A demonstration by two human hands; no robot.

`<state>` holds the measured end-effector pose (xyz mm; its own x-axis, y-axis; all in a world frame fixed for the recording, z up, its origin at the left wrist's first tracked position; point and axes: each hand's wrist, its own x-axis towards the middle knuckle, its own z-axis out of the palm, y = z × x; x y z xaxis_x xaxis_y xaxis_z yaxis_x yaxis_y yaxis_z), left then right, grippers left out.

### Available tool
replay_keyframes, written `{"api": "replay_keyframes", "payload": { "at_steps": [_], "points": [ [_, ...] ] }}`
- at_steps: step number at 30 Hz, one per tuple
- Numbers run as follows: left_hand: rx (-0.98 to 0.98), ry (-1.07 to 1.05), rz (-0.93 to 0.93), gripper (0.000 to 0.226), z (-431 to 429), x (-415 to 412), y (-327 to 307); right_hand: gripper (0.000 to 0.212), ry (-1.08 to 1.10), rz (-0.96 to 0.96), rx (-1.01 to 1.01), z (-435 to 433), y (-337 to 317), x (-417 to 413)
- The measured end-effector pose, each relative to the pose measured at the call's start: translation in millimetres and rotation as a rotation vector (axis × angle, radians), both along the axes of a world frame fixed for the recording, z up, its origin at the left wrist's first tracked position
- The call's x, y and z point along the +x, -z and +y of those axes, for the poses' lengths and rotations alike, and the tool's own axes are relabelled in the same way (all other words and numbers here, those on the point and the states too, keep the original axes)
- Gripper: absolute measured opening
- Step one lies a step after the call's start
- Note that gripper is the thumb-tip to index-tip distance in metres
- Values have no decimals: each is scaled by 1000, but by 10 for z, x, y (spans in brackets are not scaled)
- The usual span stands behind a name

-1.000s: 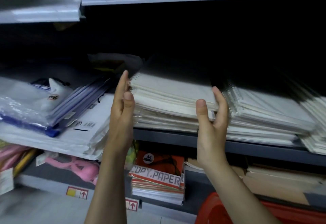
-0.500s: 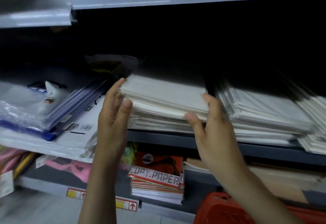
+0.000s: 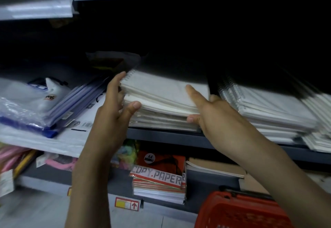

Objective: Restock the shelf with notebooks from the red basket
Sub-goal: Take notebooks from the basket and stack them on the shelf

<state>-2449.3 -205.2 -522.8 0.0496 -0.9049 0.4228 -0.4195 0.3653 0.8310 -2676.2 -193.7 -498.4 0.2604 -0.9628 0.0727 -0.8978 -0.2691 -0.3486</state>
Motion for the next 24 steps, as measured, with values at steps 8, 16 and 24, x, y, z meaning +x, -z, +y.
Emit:
{"api": "replay_keyframes", "payload": {
  "at_steps": [8, 16, 24],
  "points": [
    [0, -54, 60, 62, 25, 40, 58, 74, -23, -158, 17, -73, 34, -4],
    [95, -21, 154, 35, 146, -65, 136, 89, 53, -393, 143, -176, 71, -51],
    [15, -24, 193, 22, 81, -126, 165, 86, 98, -372, 128, -256, 128, -38]
  ]
}}
